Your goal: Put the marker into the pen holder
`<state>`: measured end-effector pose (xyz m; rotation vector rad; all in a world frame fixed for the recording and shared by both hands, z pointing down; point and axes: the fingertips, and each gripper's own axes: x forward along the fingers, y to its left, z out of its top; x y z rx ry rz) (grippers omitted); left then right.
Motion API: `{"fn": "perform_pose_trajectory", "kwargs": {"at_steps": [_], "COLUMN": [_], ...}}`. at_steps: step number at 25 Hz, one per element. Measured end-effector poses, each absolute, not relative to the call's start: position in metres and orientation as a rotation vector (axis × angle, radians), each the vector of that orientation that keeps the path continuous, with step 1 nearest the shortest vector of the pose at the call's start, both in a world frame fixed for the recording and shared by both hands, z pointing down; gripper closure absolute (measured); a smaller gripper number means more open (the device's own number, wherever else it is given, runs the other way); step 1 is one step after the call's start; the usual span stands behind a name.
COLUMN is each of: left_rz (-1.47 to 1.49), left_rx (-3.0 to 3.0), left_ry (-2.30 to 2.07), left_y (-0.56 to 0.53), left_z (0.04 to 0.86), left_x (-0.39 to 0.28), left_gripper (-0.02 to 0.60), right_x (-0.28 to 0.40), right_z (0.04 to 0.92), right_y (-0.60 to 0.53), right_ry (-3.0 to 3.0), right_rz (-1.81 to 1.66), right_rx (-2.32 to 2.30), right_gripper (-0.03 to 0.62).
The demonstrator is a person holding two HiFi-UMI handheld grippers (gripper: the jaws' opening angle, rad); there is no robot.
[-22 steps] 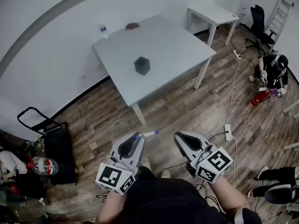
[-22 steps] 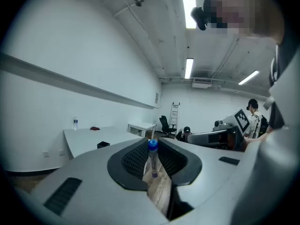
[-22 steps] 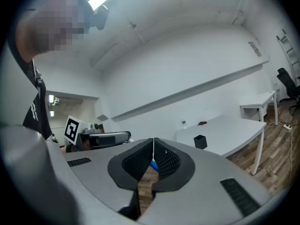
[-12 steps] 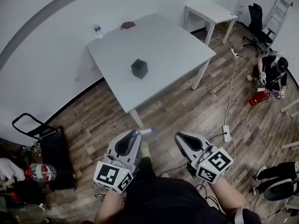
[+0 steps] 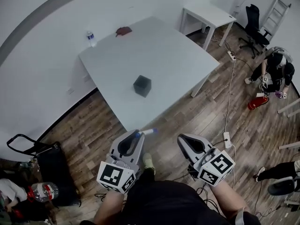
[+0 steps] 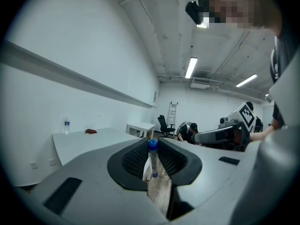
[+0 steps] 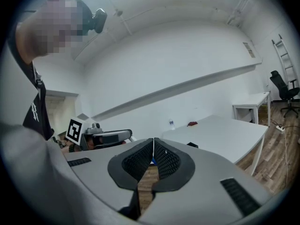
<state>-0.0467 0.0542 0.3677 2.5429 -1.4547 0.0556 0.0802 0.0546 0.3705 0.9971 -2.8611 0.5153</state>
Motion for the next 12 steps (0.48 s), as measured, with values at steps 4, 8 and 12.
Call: {"fn": "perform_pose_trajectory", "kwargs": {"at_steps": [4,8,12], "left_rz": [0.058,0.065,0.082], "left_rx": [2.556,2.573,2.588], "left_ry": [-1.42,-1.417,-1.429], "left_y": [0.013,-0.023,-0.049], "left_z": [0.37,0.373,0.377], "left_x": [-0.073,-0.094,-0.104], "left_gripper": [0.515,0.515,0.515], "right_x": [0.047,0.023,0.012], "right_z": [0.368,0.36,0.358], "right_y": [0.015,-0.013,-0.028], "right_ry": [-2.851,-2.858,-2.854], "right_rz": [0.509,0.478,0.458], "right_rx": [1.013,1.023,1.029], "right_gripper": [0.577,0.577,0.577]}}
